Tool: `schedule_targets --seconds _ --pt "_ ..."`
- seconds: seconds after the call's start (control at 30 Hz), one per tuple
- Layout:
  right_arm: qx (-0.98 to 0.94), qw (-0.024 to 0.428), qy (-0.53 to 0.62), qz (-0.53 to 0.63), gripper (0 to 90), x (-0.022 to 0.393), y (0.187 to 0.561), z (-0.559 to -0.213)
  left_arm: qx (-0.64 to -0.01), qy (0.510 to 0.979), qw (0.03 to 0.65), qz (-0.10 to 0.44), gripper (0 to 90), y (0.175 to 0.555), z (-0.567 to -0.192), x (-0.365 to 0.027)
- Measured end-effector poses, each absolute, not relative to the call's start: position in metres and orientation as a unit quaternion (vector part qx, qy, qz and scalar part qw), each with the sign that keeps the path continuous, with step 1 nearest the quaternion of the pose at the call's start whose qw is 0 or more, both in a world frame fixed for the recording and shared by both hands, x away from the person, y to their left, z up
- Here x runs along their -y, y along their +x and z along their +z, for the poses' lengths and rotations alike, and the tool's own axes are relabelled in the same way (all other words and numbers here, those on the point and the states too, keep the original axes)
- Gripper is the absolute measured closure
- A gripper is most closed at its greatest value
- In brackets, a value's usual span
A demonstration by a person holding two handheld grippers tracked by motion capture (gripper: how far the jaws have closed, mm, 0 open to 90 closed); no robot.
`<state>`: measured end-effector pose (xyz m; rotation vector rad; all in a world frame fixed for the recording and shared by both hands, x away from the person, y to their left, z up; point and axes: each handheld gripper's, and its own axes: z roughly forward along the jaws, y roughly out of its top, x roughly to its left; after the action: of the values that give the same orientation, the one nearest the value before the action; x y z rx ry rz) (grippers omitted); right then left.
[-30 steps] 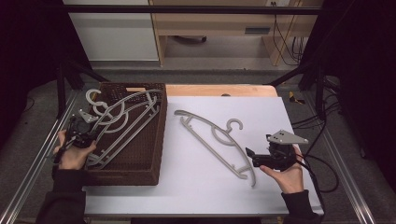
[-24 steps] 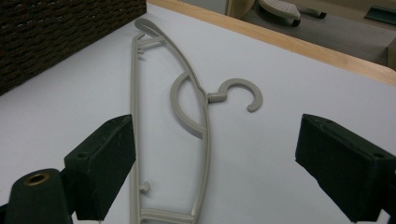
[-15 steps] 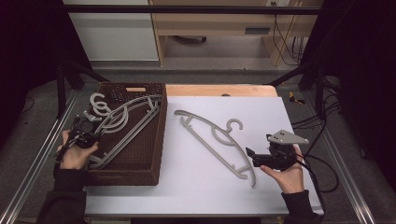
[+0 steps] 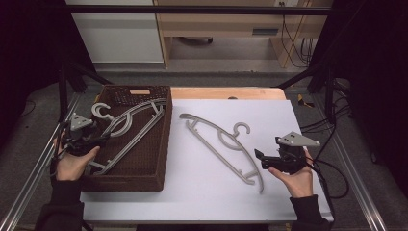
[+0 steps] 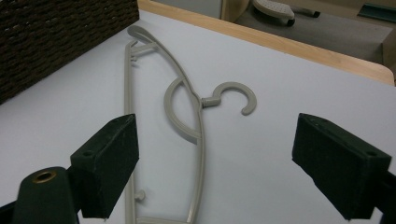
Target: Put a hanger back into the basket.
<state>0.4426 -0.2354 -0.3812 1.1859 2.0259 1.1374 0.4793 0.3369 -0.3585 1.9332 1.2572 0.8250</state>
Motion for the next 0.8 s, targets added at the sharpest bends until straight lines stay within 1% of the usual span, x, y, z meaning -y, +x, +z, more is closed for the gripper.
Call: schedule_targets --seconds 0.13,0.3,0.53,0.8 --pt "-0.745 0.259 0.446 0.422 15.9 0.234 0.447 -0.382 -0.466 0.733 0.379 0.319 34.2 0.465 -0.353 -0.329" --pt "-0.749 0.255 0.448 0.417 16.6 0.229 0.453 -0.385 -0.443 0.727 0.425 0.308 29.0 0.449 -0.349 -0.317" --pt "-0.752 0.247 0.455 0.408 18.3 0.222 0.463 -0.392 -0.43 0.722 0.446 0.307 24.6 0.435 -0.349 -0.303" --pt "-0.765 0.239 0.461 0.382 21.8 0.213 0.472 -0.405 -0.408 0.722 0.469 0.303 22.0 0.422 -0.346 -0.29"
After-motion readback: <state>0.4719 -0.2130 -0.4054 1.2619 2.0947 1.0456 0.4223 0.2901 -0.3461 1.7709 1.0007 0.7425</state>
